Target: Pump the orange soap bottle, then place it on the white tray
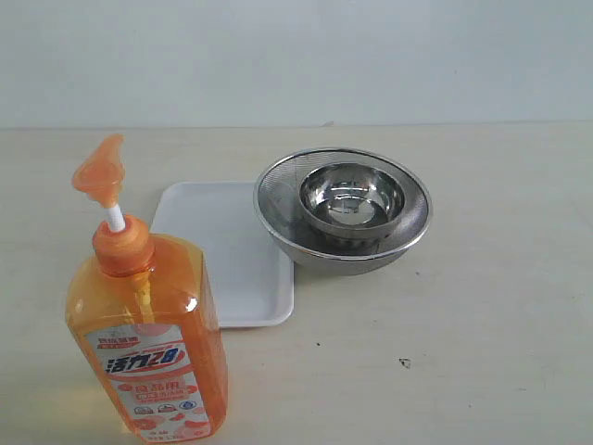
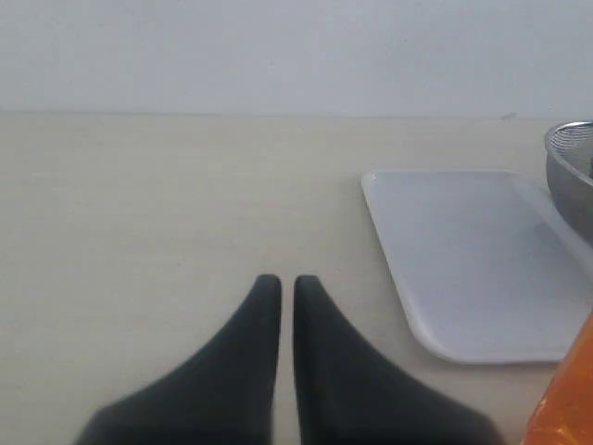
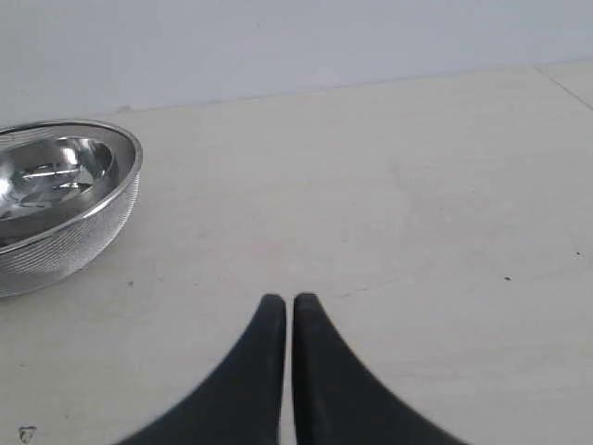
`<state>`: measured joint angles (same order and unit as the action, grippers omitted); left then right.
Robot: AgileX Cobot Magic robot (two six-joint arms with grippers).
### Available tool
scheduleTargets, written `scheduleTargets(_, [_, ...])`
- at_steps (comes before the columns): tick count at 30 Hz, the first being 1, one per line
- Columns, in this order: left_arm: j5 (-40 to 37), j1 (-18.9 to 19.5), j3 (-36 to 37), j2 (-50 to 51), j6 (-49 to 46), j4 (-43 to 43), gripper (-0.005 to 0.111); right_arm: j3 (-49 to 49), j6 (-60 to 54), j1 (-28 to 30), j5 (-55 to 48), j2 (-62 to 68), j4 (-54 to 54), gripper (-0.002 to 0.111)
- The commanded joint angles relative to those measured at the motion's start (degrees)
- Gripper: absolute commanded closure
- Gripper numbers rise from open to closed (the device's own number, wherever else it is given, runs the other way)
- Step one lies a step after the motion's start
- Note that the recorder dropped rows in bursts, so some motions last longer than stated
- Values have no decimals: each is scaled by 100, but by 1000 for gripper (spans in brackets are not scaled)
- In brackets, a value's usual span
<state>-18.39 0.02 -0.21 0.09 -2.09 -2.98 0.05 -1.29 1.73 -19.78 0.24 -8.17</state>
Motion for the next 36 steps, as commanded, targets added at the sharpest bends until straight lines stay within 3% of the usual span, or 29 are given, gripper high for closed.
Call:
scheduleTargets(1, [83,31,21,-9,-19,-79,102,-5,-6,-24,78,-24,1,108])
scheduleTargets(10, [83,31,21,-9,-19,-79,102,-5,-6,-24,850,-24,1,108])
scheduleTargets(17, [83,31,21,-9,-19,-79,102,-34,-26,-24,3012,-24,1,108])
scheduleTargets(21, [83,31,21,-9,-19,-79,102,-985,-481,-24,2169,0,1,108])
scheduleTargets(28, [83,31,21,-9,-19,-79,102,-3045,-888,-24,-88,1579,117,108])
scheduleTargets(32, [83,31,21,-9,-19,-79,102,-3689,-773,-24,-176,2373,84,108])
scheduleTargets(36, [83,31,21,-9,-19,-79,102,-3814,-759,-24,397,2693,-7,108])
